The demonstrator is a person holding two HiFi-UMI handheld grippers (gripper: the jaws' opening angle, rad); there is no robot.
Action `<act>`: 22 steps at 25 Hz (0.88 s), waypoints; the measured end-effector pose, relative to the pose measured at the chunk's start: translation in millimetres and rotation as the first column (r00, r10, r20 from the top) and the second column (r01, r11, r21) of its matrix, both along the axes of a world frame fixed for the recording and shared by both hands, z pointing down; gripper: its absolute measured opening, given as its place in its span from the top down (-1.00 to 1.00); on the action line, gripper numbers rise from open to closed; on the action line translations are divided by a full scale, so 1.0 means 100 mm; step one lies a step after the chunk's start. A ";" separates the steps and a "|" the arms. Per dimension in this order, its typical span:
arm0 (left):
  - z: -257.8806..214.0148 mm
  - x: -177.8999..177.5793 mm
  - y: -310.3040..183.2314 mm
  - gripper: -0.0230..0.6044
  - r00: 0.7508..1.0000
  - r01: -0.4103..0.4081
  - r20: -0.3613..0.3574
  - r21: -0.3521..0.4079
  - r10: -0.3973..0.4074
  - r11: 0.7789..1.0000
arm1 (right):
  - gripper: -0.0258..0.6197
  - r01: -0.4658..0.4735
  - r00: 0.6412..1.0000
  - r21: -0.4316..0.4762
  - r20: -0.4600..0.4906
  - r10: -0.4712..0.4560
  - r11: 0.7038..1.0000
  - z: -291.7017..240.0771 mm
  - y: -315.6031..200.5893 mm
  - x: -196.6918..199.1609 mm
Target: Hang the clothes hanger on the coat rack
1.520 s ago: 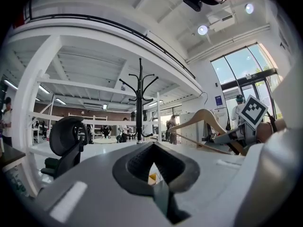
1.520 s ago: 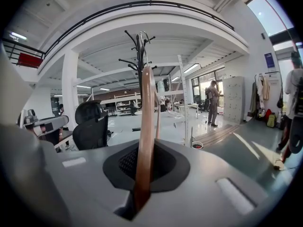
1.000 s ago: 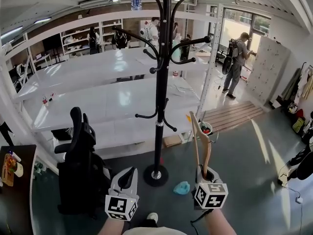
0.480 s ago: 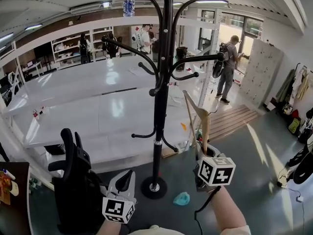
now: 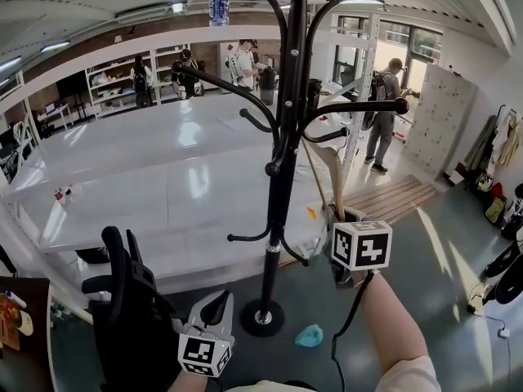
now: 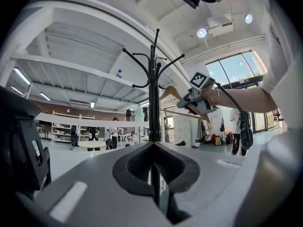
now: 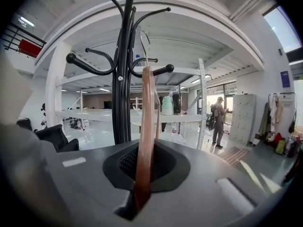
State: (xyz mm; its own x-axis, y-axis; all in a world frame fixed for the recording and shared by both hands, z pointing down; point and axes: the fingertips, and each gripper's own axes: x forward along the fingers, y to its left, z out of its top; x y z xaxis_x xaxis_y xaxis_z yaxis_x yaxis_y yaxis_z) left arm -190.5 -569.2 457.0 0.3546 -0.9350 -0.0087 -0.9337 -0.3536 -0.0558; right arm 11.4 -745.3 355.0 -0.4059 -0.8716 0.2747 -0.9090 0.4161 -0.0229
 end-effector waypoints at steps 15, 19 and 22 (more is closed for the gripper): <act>0.02 -0.21 -0.04 0.92 0.999 0.040 0.002 0.004 -0.040 0.999 | 0.83 0.028 0.999 -0.169 -0.011 -0.030 0.985 0.55 -0.34 -0.31; 0.02 -0.28 -0.02 0.92 0.998 0.056 -0.002 -0.002 -0.056 0.998 | 0.83 0.020 1.000 -0.147 -0.019 -0.023 0.989 0.57 -0.36 -0.33; 0.02 -0.29 0.01 0.92 0.998 0.063 -0.004 -0.003 -0.063 0.998 | 0.83 0.020 0.999 -0.128 -0.042 -0.025 0.992 0.54 -0.34 -0.32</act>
State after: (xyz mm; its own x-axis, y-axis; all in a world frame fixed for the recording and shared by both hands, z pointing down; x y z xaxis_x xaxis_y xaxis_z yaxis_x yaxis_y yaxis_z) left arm -219.5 -567.9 459.4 0.2950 -0.9555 -0.0072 -0.9543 -0.2943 -0.0512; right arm -21.0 -779.5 409.3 -0.4102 -0.8194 0.4004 -0.9008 0.4326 -0.0378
